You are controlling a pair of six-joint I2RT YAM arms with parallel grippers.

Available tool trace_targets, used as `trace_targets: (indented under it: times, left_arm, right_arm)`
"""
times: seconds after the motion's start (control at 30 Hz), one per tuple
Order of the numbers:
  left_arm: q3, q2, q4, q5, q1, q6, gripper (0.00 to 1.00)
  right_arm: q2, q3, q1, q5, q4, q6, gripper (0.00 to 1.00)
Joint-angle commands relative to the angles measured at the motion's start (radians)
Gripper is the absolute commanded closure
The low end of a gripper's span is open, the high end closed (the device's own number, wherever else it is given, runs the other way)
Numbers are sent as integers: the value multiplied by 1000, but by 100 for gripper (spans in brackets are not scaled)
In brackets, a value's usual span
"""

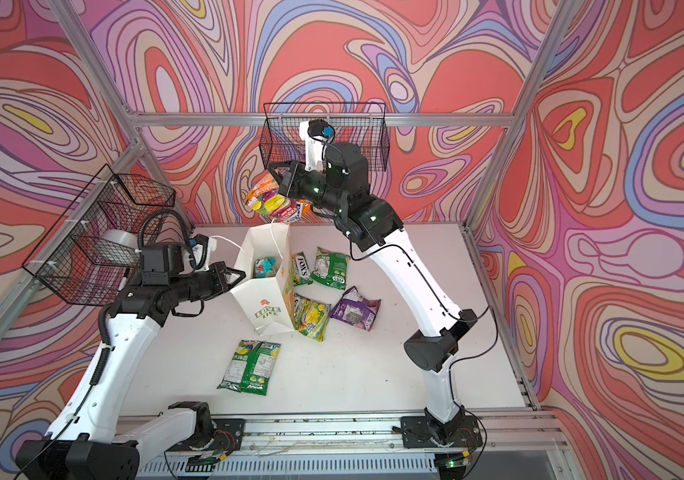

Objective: Place the snacks into the paper bag
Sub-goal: 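Carry the green packet with the right gripper up over the bag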

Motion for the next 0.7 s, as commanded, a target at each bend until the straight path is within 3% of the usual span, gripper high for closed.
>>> trace_targets:
  times: [0.0,0.4,0.67]
  left_arm:
    - [3,-8,109,65,-6,-9,100]
    - [-1,7,104,66,-7,-5,100]
    - [33,67,13,-14,-7,22,100]
  right_arm:
    - [27,33,22,-28,129,44,100]
    - [91,87,50,-59,214,89,100]
    - [43,24,54,-57,283,95,100]
